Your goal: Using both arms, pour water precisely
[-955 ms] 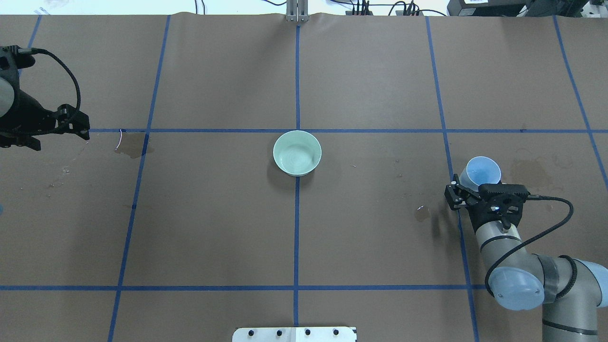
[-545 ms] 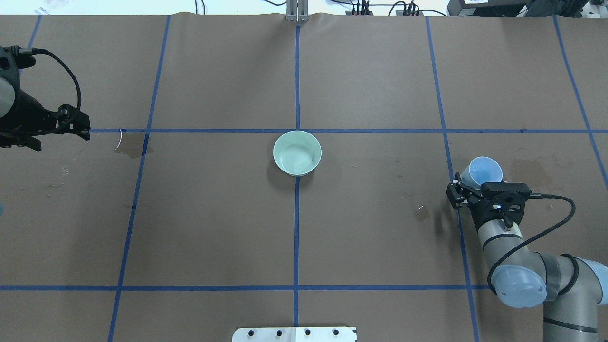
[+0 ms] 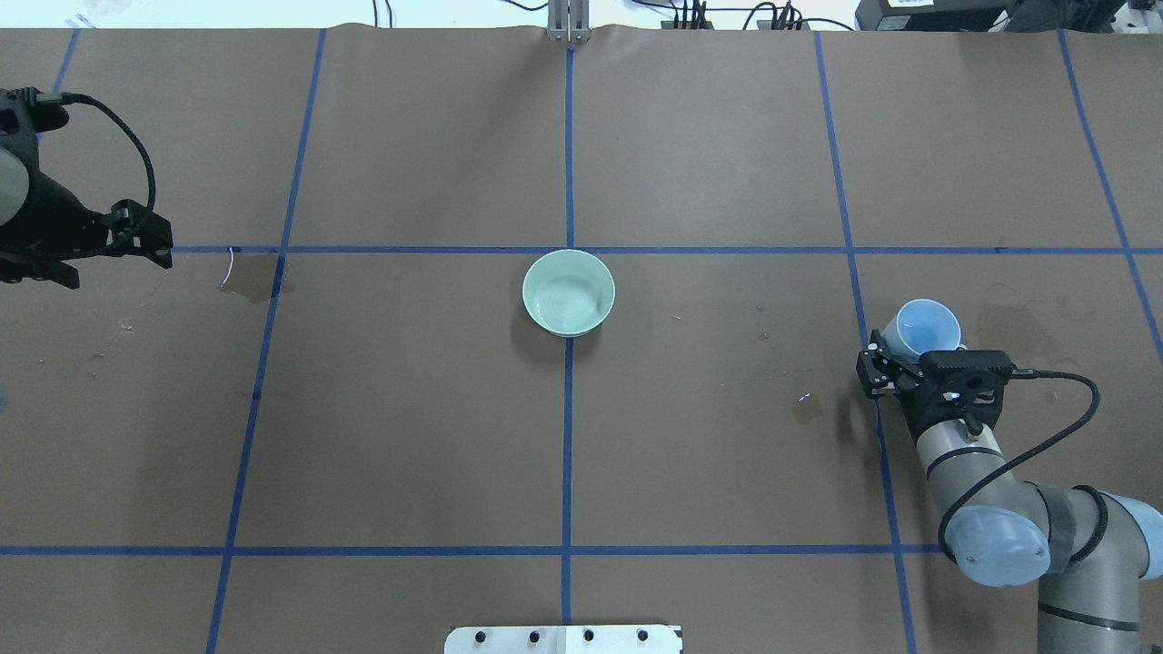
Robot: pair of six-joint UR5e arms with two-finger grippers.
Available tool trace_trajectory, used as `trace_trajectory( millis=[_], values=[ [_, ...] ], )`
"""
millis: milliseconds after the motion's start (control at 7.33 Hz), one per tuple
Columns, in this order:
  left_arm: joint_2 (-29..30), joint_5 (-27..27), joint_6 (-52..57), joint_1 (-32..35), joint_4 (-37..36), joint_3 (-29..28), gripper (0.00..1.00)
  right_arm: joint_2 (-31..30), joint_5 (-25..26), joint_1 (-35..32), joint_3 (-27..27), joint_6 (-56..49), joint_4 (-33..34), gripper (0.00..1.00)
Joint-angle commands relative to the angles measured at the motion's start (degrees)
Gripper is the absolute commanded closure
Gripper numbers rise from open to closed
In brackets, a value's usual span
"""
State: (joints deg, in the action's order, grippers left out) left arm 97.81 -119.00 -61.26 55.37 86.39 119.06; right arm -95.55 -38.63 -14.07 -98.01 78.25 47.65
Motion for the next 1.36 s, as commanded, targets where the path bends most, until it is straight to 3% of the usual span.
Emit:
trace_trajectory(
  millis=[0, 136, 545, 818, 955, 1227],
  values=[
    [0.0, 0.0, 0.0, 0.0, 0.0, 0.1, 0.0, 0.0, 0.1, -0.4, -0.1, -0.2, -0.3, 0.87],
    [0.0, 0.0, 0.0, 0.0, 0.0, 0.1, 0.0, 0.0, -0.1, -1.3, -0.4, -0.5, -1.9, 1.0],
    [-0.1, -0.1, 0.0, 0.0, -0.1, 0.4, 0.0, 1.7, -6.1, -7.0, -1.8, -13.3, -8.6, 1.0],
    [0.0, -0.1, -0.4, 0.0, 0.0, 0.5, 0.0, 5.2, -12.9, -11.0, -4.2, -23.0, -8.9, 1.0],
    [-0.1, -0.1, -0.4, 0.0, 0.0, 0.6, 0.0, 9.0, -17.7, -12.7, -4.4, -29.2, -12.3, 1.0],
    [0.0, -0.1, -0.4, 0.0, 0.0, 0.6, 0.0, 11.1, -18.2, -14.1, -4.6, -33.9, -12.9, 1.0]
  ],
)
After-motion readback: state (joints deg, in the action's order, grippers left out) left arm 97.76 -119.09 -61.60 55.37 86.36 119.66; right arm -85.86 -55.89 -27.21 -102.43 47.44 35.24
